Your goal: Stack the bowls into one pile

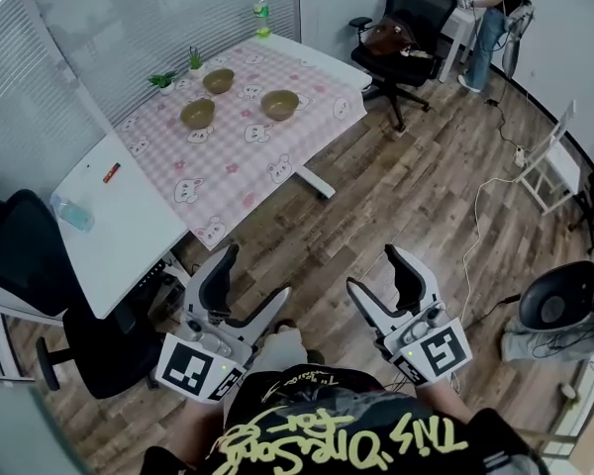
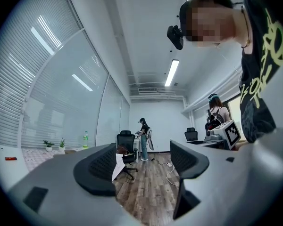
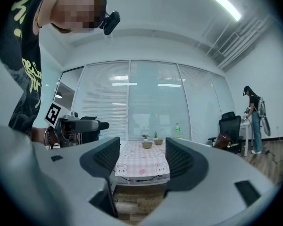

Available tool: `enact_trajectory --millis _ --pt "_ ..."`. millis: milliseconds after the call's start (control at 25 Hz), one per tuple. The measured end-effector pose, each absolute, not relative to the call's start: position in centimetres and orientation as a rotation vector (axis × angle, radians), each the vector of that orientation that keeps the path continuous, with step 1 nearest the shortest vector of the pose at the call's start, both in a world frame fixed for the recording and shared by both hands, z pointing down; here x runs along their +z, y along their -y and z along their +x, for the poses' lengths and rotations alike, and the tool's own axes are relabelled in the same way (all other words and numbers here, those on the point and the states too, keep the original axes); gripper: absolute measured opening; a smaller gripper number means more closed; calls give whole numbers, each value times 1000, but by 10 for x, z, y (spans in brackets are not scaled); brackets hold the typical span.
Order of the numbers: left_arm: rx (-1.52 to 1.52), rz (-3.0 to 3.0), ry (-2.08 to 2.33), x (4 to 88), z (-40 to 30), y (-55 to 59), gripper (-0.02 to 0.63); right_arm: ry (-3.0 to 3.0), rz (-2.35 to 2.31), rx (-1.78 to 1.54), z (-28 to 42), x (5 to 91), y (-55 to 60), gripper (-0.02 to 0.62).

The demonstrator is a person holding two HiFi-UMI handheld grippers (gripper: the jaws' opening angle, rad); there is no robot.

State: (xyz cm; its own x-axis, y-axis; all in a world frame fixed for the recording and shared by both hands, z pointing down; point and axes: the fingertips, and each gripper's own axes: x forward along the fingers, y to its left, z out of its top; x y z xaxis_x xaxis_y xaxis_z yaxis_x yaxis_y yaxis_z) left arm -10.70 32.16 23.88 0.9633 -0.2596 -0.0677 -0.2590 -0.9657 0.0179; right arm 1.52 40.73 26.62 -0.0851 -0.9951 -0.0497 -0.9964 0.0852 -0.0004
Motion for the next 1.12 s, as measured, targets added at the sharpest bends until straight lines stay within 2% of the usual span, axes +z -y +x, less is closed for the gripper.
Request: enact_trajectory --millis 560,1120 --pt "-165 3127 361 249 -66 -244 357 -2257 -2140 147 54 264 -335 287" --pt "-100 3162 255 248 14 -93 357 -2231 -2146 140 124 257 -177 287"
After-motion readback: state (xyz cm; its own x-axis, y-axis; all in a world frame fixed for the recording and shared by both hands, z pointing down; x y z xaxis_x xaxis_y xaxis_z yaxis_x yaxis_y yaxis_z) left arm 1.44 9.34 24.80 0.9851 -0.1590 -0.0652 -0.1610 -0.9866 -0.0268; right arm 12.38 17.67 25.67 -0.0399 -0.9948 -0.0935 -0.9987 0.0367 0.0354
